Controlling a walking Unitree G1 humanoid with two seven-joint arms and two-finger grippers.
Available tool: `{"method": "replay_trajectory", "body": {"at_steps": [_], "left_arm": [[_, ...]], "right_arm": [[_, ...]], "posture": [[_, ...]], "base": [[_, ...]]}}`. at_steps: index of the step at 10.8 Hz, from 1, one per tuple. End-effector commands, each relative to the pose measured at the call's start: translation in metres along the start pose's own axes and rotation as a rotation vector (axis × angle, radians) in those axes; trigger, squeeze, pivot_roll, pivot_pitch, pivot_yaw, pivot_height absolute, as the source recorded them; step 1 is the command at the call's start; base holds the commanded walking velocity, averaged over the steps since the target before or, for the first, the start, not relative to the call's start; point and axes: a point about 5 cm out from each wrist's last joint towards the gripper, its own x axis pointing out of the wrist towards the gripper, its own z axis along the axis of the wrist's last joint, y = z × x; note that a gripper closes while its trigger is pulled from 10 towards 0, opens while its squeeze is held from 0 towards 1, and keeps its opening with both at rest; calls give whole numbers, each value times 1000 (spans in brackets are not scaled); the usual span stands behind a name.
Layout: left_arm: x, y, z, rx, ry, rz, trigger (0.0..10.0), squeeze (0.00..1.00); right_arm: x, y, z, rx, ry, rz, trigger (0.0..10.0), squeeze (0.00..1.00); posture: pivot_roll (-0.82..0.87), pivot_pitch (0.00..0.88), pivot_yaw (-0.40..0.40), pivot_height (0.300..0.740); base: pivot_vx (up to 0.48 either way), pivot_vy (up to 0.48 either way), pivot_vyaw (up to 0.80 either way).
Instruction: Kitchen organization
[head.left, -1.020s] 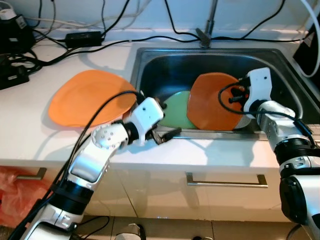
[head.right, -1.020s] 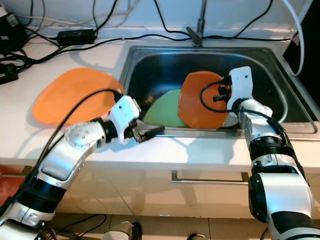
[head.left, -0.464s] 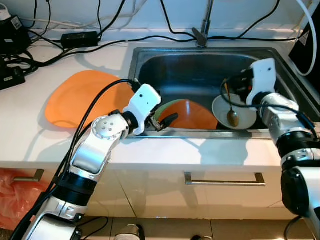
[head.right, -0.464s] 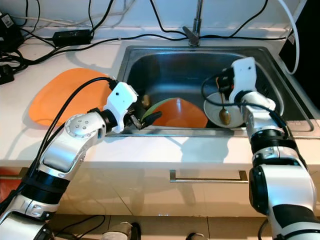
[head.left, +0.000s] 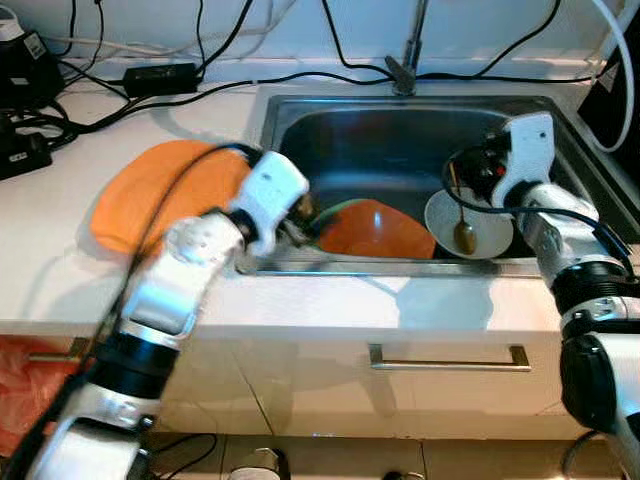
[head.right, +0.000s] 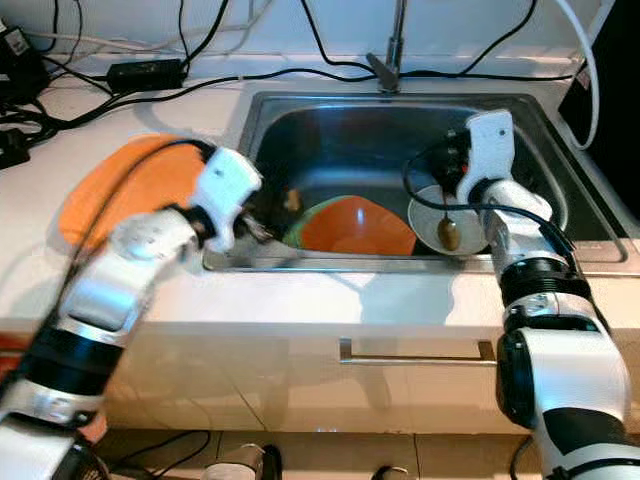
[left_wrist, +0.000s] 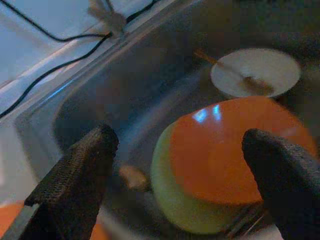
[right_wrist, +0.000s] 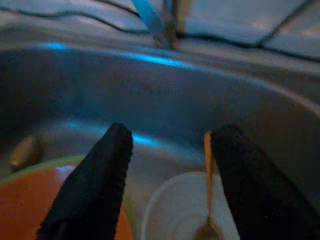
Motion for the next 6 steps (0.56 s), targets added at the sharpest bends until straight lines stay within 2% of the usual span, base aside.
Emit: {"method": "replay_trajectory", "body": {"at_steps": [1, 2, 3, 4, 5, 6], "left_arm": [[-6, 11, 3, 53, 27, 34, 10000, 1000], [-11, 18, 3, 99, 60, 43, 10000, 1000], [-13, 21, 4, 121, 62, 41, 10000, 1000], [-21, 31, 3, 159, 76, 63, 10000, 1000], [-24, 34, 1, 175, 91, 65, 10000, 1000], [-33, 37, -4, 181, 115, 66, 10000, 1000]], "right_arm": [[1, 8, 5, 15, -13, 53, 10000, 1000], [0, 13, 3, 92, -18, 89, 10000, 1000], [0, 13, 2, 121, -18, 89, 10000, 659], [-1, 11, 3, 133, -18, 79, 10000, 0], [-2, 11, 4, 108, -15, 79, 10000, 0], [-3, 10, 5, 122, -11, 73, 10000, 0]], "posture": [[242, 74, 35, 740], [244, 71, 36, 740], [251, 67, 37, 740], [254, 65, 38, 740], [255, 63, 39, 740], [257, 62, 40, 740]], "base": [[0, 0, 0], [0, 0, 0], [0, 0, 0], [0, 0, 0], [0, 0, 0], [0, 0, 0]]}}
